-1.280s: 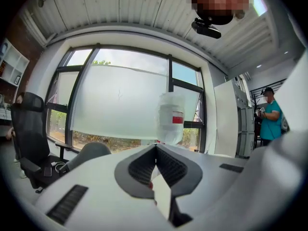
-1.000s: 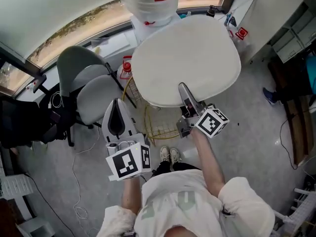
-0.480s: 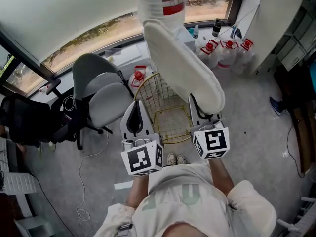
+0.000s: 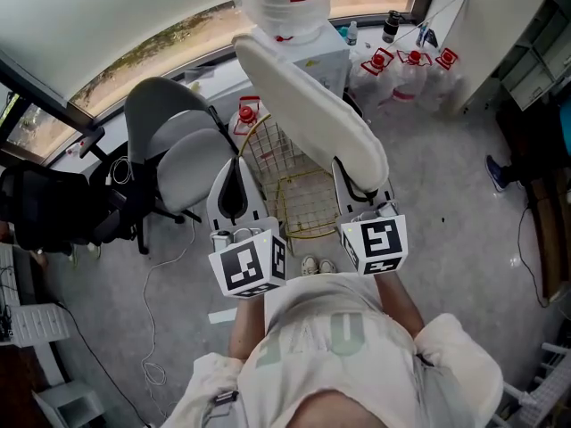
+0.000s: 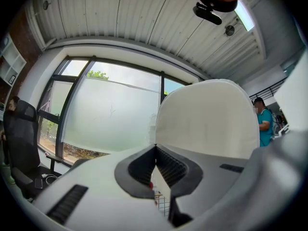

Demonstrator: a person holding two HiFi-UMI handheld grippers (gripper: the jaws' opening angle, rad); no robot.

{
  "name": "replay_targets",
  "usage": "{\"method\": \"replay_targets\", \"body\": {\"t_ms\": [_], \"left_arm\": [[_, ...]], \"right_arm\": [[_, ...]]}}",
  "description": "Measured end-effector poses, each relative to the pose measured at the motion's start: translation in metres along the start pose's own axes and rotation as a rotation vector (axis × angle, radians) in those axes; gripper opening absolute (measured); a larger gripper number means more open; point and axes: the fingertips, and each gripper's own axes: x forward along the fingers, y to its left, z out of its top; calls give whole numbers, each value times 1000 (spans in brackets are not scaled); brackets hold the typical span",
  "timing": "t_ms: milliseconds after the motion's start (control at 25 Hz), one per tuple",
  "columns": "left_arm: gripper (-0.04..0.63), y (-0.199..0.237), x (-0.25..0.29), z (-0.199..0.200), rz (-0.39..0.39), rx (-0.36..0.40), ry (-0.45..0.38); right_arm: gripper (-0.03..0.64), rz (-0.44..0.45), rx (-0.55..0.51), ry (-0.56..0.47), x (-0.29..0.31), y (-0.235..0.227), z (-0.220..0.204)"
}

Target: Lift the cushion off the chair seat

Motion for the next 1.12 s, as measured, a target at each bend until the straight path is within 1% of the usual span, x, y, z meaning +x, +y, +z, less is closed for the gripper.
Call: {"method": "replay_targets", "body": {"t_ms": [320,1120], "left_arm": [[11,-3,2,-2,-7,-8,3],[11,9,-1,0,10,-20,7]], "right_arm": [[48,-26,-30,0,0,-7,4],[48,-27,-56,-11,1,-2,14]]}}
